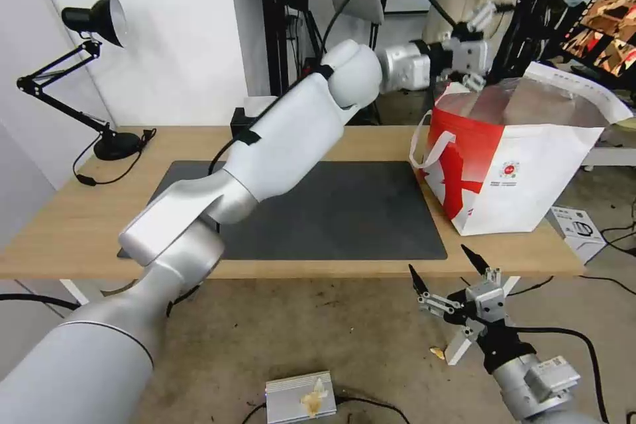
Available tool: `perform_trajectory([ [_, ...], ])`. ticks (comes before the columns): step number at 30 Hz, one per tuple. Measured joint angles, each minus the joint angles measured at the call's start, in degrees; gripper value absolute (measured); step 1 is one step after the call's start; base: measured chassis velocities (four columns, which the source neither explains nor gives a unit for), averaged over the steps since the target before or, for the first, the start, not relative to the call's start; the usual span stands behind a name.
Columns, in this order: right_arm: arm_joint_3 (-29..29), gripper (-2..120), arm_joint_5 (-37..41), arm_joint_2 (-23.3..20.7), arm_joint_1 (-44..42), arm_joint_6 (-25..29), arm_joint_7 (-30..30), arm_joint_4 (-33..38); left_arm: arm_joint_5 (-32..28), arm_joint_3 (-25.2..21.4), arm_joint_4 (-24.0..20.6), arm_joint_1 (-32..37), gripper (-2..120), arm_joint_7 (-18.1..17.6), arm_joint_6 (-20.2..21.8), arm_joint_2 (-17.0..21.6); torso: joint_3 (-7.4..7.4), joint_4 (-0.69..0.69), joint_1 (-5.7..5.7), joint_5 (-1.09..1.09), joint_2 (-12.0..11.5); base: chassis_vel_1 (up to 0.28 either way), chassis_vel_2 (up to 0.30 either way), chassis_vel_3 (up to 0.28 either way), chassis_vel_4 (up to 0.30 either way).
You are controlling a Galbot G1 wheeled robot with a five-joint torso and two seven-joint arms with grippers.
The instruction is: Pick up the trash from the table and place it into the takeout bag.
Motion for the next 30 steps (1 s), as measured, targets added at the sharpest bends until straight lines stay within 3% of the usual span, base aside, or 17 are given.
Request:
perform_trajectory([
  [2,0.0,100,0.0,0.0,0.0,0.0,0.0,0.0,-8.1,0.1,-2.6,1.5,100,-3.5,3.8,3.5,0.0,0.0,0.0,0.0,0.0,0.0,0.0,0.0,0.0],
  [3,0.0,100,0.0,0.0,0.0,0.0,0.0,0.0,-8.1,0.1,-2.6,1.5,100,-3.5,3.8,3.5,0.0,0.0,0.0,0.0,0.0,0.0,0.0,0.0,0.0],
  [6,0.0,100,0.0,0.0,0.0,0.0,0.0,0.0,-18.0,-1.0,-7.2,5.1,100,-8.5,8.7,8.2,0.0,0.02,0.0,-0.01,0.0,0.0,0.0,0.0,0.0],
  [7,0.0,100,0.0,0.0,0.0,0.0,0.0,0.0,-18.0,-1.0,-7.2,5.1,100,-8.5,8.7,8.2,0.0,0.02,0.0,-0.01,0.0,0.0,0.0,0.0,0.0],
  [10,0.0,100,0.0,0.0,0.0,0.0,0.0,0.0,-25.9,-4.1,-14.0,11.2,100,-13.5,13.2,13.1,0.0,-0.01,0.0,-0.01,0.0,0.0,0.0,0.0,0.0],
  [11,0.0,100,0.0,0.0,0.0,0.0,0.0,0.0,-25.9,-4.1,-14.0,11.2,100,-13.5,13.2,13.1,0.0,-0.01,0.0,-0.01,0.0,0.0,0.0,0.0,0.0],
  [14,0.0,100,0.0,0.0,0.0,0.0,0.0,0.0,-29.0,-8.3,-19.9,17.6,100,-15.8,15.4,17.4,0.0,0.0,0.0,-0.02,0.0,0.0,0.0,0.0,0.0],
  [19,0.0,100,0.0,0.0,0.0,0.0,0.0,0.0,-30.0,-13.2,-23.8,22.6,100,-16.3,15.8,20.9,0.0,0.0,0.0,-0.02,0.0,0.0,0.0,0.0,0.0],
  [22,0.0,100,0.0,0.0,0.0,0.0,0.0,0.0,-31.2,-23.3,-29.5,31.4,100,-17.0,16.3,26.1,-0.01,0.01,0.0,-0.01,0.0,0.0,0.0,0.0,0.0],
  [24,0.0,100,0.0,0.0,0.0,0.0,0.0,0.0,-31.2,-25.3,-30.7,33.6,100,-17.0,16.4,27.1,0.0,0.01,0.0,-0.02,0.0,0.0,0.0,0.0,0.0],
  [27,0.0,100,0.0,0.0,0.0,0.0,0.0,0.0,-31.2,-32.7,-36.3,42.9,100,-16.9,16.6,29.7,-0.01,0.01,-0.01,-0.01,0.0,0.0,0.0,0.0,0.0],
  [30,0.0,100,0.0,0.0,0.0,0.0,0.0,0.0,-31.1,-37.2,-38.9,48.0,100,-16.7,16.6,30.3,-0.01,0.01,-0.01,0.0,0.0,0.0,0.0,0.0,0.0],
])
